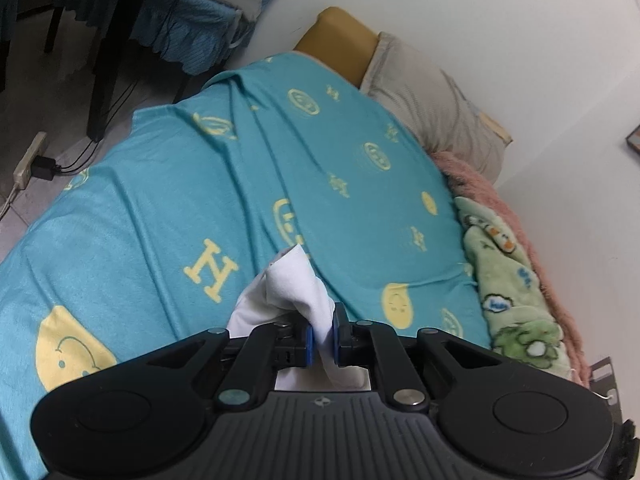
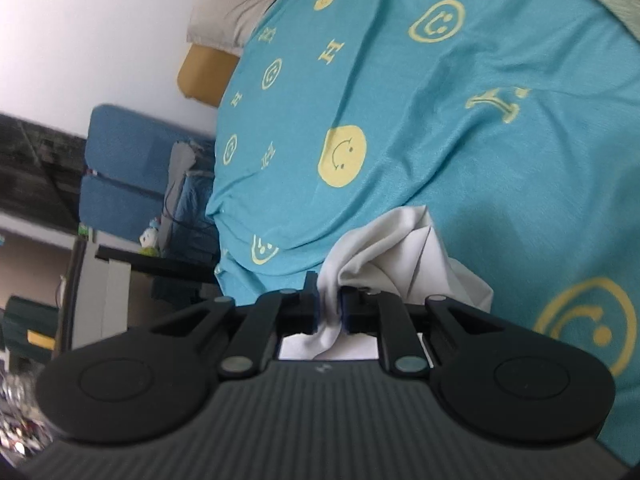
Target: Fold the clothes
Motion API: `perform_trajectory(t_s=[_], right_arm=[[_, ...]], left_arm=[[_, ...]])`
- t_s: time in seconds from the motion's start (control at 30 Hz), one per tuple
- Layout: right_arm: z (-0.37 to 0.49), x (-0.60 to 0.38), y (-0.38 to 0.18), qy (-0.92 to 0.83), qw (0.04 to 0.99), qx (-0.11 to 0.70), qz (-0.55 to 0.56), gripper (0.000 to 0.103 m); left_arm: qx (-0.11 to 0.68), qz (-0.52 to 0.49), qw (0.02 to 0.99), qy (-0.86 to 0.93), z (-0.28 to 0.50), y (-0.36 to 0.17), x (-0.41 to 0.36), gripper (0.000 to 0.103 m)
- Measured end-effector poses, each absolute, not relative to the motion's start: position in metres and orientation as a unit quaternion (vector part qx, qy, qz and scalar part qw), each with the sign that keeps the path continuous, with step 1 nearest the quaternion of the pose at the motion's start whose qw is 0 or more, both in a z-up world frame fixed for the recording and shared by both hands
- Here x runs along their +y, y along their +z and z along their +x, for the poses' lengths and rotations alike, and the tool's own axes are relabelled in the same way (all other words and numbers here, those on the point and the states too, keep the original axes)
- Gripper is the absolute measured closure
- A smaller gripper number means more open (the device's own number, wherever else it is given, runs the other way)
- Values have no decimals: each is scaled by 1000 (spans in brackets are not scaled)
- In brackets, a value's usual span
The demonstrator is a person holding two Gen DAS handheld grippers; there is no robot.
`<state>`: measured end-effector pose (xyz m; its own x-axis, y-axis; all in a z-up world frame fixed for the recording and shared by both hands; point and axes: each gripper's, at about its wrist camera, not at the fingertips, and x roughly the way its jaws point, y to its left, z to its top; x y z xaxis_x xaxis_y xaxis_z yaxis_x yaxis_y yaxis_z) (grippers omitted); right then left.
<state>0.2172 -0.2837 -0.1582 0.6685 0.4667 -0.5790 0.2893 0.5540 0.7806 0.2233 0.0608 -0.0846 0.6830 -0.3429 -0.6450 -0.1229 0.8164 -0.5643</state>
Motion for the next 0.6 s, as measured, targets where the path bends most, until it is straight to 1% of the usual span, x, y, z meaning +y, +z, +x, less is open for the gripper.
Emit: perform_trajectory(t_s=[0.1, 0.13, 0.17, 0.2, 0.23, 0.27, 0.3, 0.33, 0.4, 0.5, 0.57, 0.6], right_arm=[[222, -280, -164, 57, 789, 409, 455, 87], [222, -279, -166, 59, 790, 410, 451, 84], [222, -280, -169, 63, 793, 410, 447, 70], [221, -280, -170, 69, 794, 408, 446, 58], [220, -280, -171, 75, 794, 402, 450, 30], [218, -279, -171, 79, 794, 394, 455, 14], [217, -278, -169, 85, 795, 388, 459, 14], [216, -276, -165, 96, 797, 386, 455, 15], [211, -270, -154, 107, 813, 374, 434, 15], [196, -259, -136, 108, 855, 345, 371, 15], [190, -251, -131, 109, 873, 345, 327, 32], [190, -248, -133, 108, 877, 351, 309, 33]], left_arm=[[397, -287, 870, -60, 229, -91, 61, 91], [398, -281, 871, -61, 230, -92, 60, 90], [398, -271, 874, -62, 230, -93, 58, 88], [399, -260, 877, -63, 230, -94, 56, 82], [400, -250, 879, -68, 229, -93, 53, 64], [401, -241, 881, -73, 228, -92, 50, 54], [398, -231, 884, -83, 226, -90, 46, 35], [394, -220, 887, -93, 223, -88, 42, 21], [387, -187, 896, -109, 216, -83, 33, 19], [372, -111, 915, -112, 201, -79, 17, 18], [372, -61, 920, -107, 195, -84, 6, 15], [379, -44, 919, -104, 195, -88, 1, 15]])
